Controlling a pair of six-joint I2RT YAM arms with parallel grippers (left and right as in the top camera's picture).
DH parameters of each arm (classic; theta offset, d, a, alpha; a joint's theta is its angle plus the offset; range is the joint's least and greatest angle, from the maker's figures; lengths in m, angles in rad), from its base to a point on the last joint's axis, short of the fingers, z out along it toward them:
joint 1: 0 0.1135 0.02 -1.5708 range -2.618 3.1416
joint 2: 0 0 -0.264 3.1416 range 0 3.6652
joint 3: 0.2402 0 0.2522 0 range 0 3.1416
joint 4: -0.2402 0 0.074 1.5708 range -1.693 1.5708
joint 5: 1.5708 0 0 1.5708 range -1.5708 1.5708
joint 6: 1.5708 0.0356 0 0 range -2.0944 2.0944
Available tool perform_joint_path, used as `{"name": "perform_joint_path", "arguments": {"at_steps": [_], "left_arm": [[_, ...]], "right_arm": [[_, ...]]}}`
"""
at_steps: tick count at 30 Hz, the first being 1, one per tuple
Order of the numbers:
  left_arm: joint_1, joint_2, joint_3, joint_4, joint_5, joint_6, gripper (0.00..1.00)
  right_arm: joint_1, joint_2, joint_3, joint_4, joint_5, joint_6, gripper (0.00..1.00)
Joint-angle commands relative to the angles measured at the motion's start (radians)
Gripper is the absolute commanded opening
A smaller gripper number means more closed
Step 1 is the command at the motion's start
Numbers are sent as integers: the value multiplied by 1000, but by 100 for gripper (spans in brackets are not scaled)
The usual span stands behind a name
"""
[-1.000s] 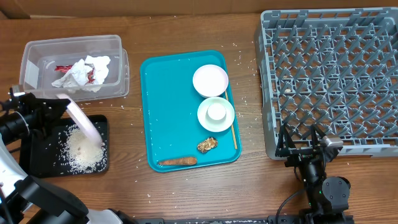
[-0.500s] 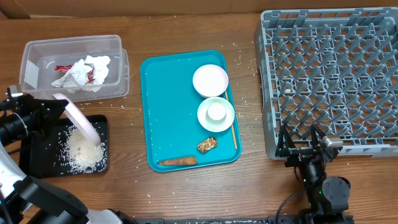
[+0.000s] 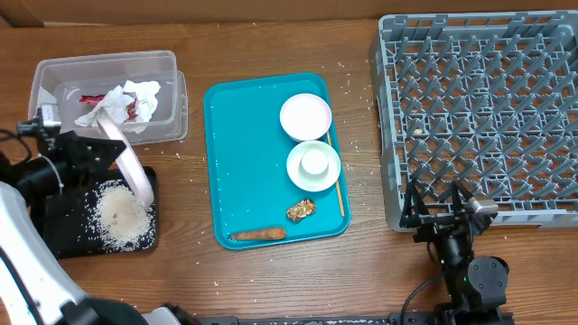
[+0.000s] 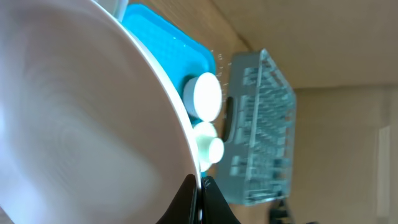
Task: Sort waste into correct bins and load items into the dishwasher
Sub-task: 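Hold the white plate tilted over the black tray, shaking rice off, then carry the emptied white plate back over the teal tray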
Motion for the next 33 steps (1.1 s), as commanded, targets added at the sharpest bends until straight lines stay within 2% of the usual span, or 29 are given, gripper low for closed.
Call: {"name": "perform_joint_path", "arguments": {"at_steps": [1, 6, 14, 20, 27, 33], "left_arm": [[-84, -73, 2, 31, -154, -60, 4], [-284, -124, 2, 69, -405, -159, 4], [-670, -104, 2, 170, -615, -210, 4], [-940, -20, 2, 249, -930, -359, 4], [-1093, 109, 2, 289, -1080, -407, 4], [-1131, 200, 2, 306, -1112, -435, 4]], "right_arm": [[-1, -8, -10, 6, 9, -6, 100], [-1, -8, -10, 6, 9, -6, 100], [-1, -8, -10, 6, 9, -6, 100], [-1, -8, -10, 6, 9, -6, 100], [-1, -8, -10, 6, 9, -6, 100], [-1, -8, -10, 6, 9, -6, 100]]}}
